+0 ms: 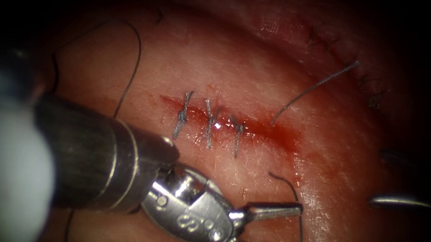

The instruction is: Wound Closure

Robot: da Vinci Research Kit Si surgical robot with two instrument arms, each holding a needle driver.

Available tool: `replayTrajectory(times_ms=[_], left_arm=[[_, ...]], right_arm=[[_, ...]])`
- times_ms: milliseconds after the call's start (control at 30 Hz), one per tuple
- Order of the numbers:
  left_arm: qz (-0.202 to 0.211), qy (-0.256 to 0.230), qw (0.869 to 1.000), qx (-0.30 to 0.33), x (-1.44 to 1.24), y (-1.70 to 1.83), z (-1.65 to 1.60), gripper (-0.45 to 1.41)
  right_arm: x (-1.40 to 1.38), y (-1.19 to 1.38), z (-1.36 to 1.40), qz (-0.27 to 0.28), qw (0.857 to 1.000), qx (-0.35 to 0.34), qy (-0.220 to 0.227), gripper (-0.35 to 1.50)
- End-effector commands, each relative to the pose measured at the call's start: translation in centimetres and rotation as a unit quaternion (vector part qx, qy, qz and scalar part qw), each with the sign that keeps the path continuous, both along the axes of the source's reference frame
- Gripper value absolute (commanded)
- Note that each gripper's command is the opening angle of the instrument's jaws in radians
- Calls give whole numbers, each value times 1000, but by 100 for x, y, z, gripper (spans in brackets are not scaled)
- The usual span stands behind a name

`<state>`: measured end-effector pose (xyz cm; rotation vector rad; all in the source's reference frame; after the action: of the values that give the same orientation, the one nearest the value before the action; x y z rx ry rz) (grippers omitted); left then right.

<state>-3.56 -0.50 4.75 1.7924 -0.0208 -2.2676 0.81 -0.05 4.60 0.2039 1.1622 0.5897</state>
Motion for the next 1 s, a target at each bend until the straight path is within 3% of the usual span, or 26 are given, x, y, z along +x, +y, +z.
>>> replayTrajectory(times_ms=[33, 400, 467, 500, 700, 800, 933, 1000], left_arm=[[-1, 0, 1000, 3, -4, -6, 6, 46], [-7, -3, 1000, -1, -27, -6, 9, 39], [-6, -6, 1000, -1, -25, -7, 9, -36], [-5, -7, 1000, -1, -24, -7, 9, -45], [-28, -33, 999, 17, -12, 6, 8, -45], [-30, -43, 998, 33, 0, 17, 17, -45], [-27, -67, 995, 62, 12, 22, 26, -45], [-21, -93, 992, 81, 21, 28, 35, -45]], right_arm=[[7, -4, 7, -1, 1000, 1, 2, 120], [9, -14, 12, -1, 1000, -4, 4, 118], [10, -15, 14, 0, 1000, -5, 3, 118], [10, -16, 14, 0, 1000, -6, 3, 118], [15, -23, 13, -7, 1000, -6, 10, 120], [26, -26, 6, -46, 997, -67, 13, 123], [47, -26, 2, -90, 986, -136, 26, 108], [76, -22, 4, -114, 977, -177, 36, 94]])
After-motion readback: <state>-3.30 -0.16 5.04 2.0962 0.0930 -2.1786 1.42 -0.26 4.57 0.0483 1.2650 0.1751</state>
